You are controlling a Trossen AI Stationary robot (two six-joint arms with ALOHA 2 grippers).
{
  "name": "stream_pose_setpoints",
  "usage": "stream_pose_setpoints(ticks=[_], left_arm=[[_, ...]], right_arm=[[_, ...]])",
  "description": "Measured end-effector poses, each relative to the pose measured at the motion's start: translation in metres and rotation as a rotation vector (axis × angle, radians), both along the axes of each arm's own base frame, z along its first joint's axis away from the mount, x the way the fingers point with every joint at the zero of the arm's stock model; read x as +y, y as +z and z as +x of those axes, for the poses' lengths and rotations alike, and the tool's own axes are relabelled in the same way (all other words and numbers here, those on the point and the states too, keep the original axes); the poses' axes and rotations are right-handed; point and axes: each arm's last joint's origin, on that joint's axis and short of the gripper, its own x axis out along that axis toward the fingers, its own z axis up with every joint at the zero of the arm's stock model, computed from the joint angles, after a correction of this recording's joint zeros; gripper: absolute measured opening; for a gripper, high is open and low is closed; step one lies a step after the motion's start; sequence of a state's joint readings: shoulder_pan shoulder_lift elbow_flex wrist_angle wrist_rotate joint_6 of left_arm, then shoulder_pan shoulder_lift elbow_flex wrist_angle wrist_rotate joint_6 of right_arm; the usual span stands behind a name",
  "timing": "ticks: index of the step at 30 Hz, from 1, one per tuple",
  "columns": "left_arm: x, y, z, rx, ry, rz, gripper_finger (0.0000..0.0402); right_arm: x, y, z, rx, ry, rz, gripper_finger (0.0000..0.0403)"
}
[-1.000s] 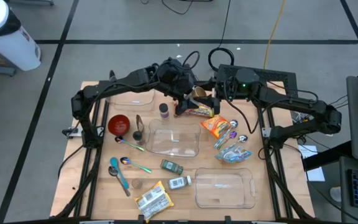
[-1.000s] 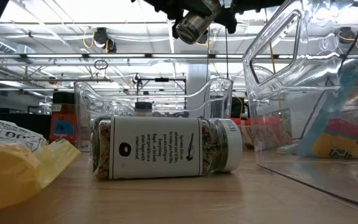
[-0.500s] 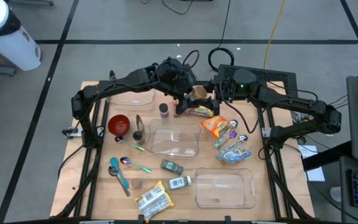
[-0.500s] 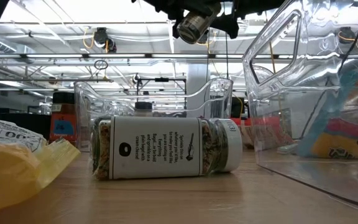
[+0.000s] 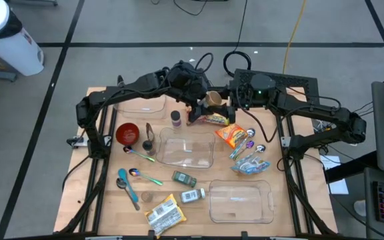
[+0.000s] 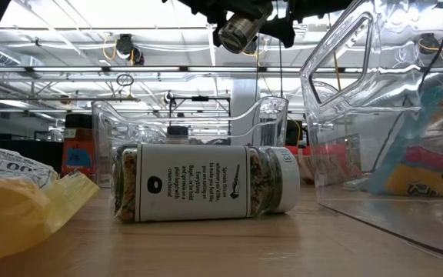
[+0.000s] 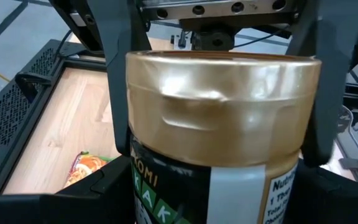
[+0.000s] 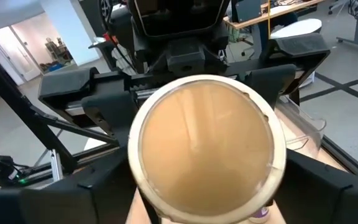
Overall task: Pick & Place Food Item
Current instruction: Put the gold seasoning bottle into the bottom transparent bin
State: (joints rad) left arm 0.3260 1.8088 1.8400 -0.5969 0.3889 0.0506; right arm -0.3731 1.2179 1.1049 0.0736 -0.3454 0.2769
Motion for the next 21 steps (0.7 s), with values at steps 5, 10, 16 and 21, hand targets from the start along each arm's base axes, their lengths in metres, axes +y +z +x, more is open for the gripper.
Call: stream_pose_setpoints(ticks=[5, 10, 16, 21], left_arm=[[-0.0002, 0.0006, -0.0004, -0.001, 0.000, 0.000, 0.0276], [-0.0004, 0.0007, -0.0006, -0.001, -0.002, -0.002, 0.0276], [-0.0003, 0.0006, -0.0007, 0.002, 0.002, -0.009, 0.0276], [-0.0003, 0.0007, -0.0007, 0.002, 0.003, -0.011, 0.0276]], right_arm=[[0.0001, 0.0012, 0.0002, -0.013, 0.004, -0.005, 0.0317], [-0.0001, 0.0018, 0.0002, -0.019, 0.001, -0.007, 0.0294], [-0.0002, 0.0020, 0.0002, -0.021, -0.001, -0.010, 0.0270], [-0.0001, 0.0022, 0.0002, -0.023, -0.001, -0.005, 0.0270]])
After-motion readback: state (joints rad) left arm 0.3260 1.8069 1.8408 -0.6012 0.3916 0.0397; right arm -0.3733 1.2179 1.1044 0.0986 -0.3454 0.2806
